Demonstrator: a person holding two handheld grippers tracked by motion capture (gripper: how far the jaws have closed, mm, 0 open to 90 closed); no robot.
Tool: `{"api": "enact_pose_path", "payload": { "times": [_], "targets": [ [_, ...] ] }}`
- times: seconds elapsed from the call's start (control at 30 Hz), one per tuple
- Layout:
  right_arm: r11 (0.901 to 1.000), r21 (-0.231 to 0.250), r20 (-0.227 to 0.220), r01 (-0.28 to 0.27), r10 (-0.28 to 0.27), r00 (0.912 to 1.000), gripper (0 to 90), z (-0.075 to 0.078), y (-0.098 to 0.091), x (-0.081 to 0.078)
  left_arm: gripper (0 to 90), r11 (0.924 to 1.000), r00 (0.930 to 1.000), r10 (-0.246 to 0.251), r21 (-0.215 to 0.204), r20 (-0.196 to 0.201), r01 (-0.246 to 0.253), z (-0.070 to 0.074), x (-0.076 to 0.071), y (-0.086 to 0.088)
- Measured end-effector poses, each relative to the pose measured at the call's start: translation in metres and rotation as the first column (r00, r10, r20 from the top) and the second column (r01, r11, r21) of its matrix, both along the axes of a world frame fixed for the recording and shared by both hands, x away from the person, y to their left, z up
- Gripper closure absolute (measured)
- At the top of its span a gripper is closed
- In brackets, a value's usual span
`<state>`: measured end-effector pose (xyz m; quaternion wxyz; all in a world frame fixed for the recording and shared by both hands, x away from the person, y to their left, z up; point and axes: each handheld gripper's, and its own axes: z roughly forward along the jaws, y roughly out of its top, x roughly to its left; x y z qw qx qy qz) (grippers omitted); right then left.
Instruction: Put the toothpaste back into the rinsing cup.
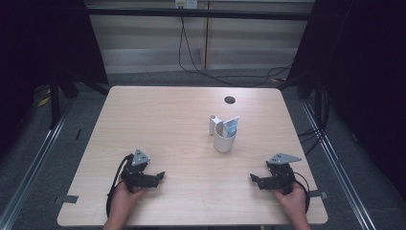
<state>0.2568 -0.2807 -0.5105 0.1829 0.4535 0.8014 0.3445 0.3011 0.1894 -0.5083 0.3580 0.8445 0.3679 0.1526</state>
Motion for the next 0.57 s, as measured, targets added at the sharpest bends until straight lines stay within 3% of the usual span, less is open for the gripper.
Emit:
{"api": "enact_pose_path", "payload": {
  "times": [0.57],
  "targets": [
    [0.9999, 0.006, 0.004, -0.012, 0.012, 0.9999, 13.4, -0.0007, -0.0020, 0.0004, 14.9, 1.0000, 1.0000, 0.004, -0.001, 0.000, -0.004, -0.0001, -0.0003, 0.0000]
  ]
}}
